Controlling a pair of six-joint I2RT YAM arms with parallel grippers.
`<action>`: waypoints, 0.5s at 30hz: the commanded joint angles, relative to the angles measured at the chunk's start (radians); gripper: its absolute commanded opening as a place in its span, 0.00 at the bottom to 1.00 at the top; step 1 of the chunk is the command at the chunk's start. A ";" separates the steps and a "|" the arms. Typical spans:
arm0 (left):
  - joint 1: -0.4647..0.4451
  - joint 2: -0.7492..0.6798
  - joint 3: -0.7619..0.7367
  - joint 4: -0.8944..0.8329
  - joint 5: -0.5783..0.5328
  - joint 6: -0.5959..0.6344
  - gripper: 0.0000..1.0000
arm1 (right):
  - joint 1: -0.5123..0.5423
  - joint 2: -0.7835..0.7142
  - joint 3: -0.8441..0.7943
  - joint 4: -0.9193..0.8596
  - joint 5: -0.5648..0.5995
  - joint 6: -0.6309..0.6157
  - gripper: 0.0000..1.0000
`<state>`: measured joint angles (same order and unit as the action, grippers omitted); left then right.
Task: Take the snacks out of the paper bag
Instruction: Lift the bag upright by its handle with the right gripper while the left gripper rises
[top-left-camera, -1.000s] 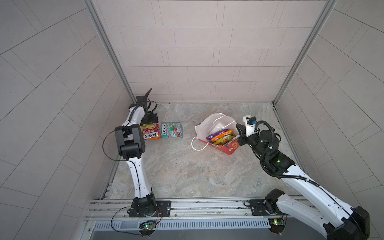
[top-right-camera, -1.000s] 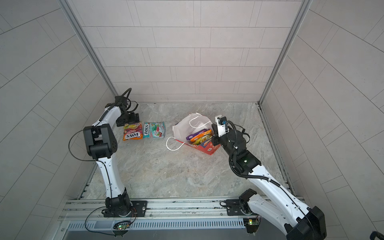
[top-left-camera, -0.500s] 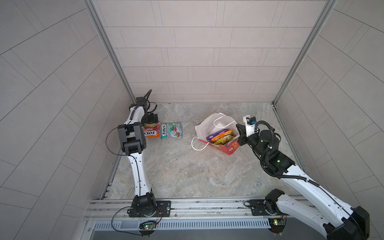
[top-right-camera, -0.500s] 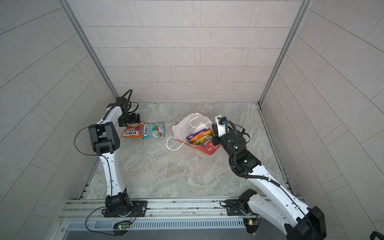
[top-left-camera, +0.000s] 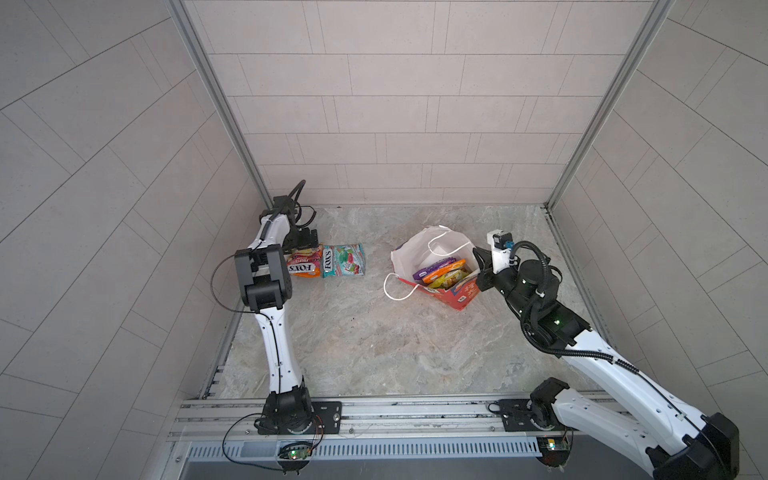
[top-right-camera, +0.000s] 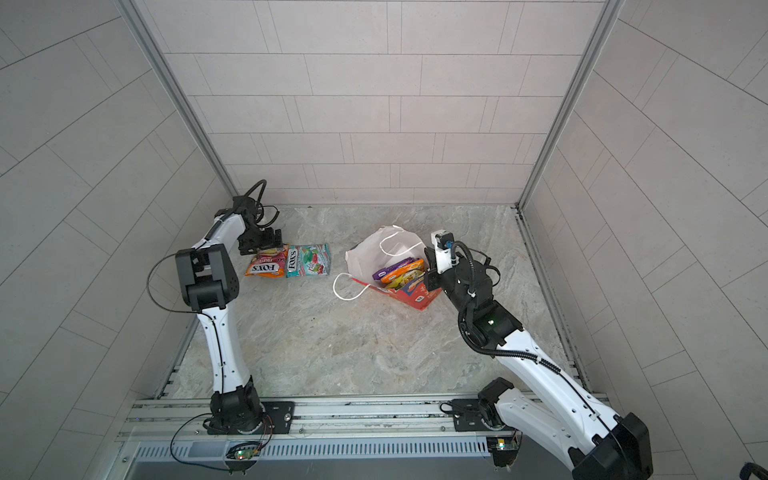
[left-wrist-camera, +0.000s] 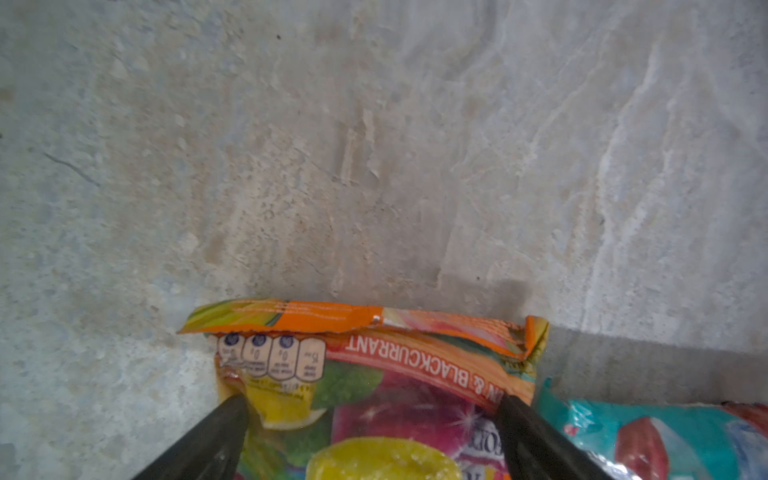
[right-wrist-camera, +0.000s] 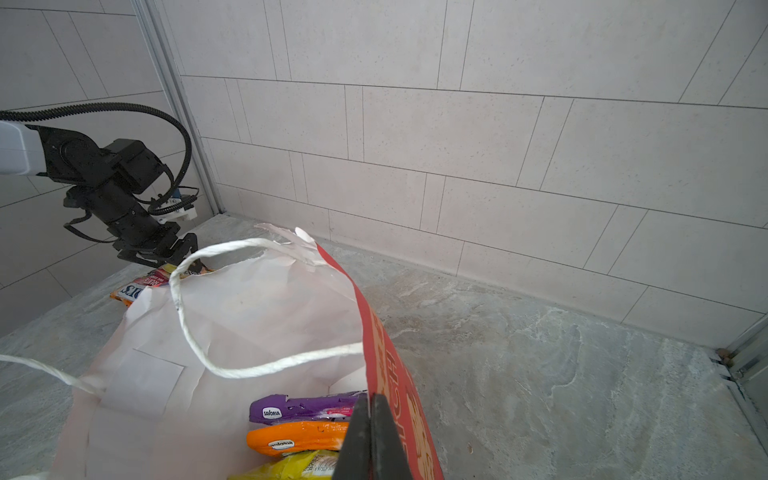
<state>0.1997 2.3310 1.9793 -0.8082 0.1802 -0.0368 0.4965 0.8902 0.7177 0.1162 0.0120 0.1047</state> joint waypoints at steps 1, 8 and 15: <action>-0.016 -0.070 -0.017 -0.002 0.014 -0.016 0.98 | -0.001 -0.012 0.035 0.023 -0.003 -0.008 0.00; -0.056 -0.279 -0.147 0.106 0.023 -0.077 0.98 | -0.002 0.012 0.086 -0.025 -0.004 0.008 0.13; -0.173 -0.569 -0.348 0.289 0.030 -0.172 0.98 | -0.030 0.067 0.246 -0.178 0.034 0.001 0.38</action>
<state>0.0799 1.8538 1.6882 -0.6170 0.2012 -0.1532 0.4793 0.9524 0.8940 0.0113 0.0250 0.1101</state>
